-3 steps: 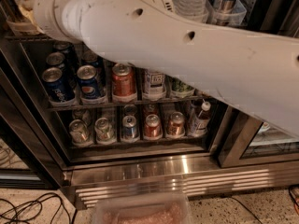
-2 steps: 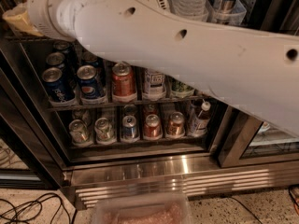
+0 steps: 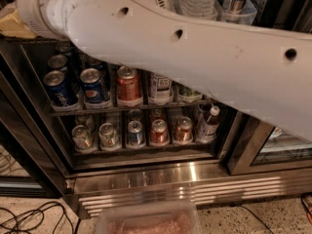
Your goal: Pick orange can from top shelf of fridge
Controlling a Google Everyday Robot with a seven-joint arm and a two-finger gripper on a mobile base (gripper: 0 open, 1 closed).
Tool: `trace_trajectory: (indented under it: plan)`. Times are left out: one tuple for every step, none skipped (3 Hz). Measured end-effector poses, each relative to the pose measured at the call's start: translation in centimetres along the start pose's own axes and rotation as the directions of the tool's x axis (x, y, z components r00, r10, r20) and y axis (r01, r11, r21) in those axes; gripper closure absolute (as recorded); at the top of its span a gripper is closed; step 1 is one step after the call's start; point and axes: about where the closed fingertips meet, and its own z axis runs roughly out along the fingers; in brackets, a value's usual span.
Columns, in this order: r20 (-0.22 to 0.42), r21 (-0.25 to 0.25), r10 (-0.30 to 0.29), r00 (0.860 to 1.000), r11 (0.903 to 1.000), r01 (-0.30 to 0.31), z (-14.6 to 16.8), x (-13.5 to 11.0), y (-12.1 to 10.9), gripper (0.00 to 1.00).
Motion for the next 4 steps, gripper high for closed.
trace_trajectory:
  plan:
    - [-0.006,-0.003,-0.005,1.000,1.0000,0.005,0.5,0.1,-0.2,0.29]
    - [-0.013,-0.006,-0.019,1.000,0.9998,0.019,1.4,0.1,-0.8,0.30]
    - [-0.034,-0.005,-0.044,0.998,0.9990,0.044,2.0,0.3,-1.5,0.31]
    - [-0.072,-0.002,-0.075,0.995,0.9972,0.075,2.4,0.6,-2.4,0.31]
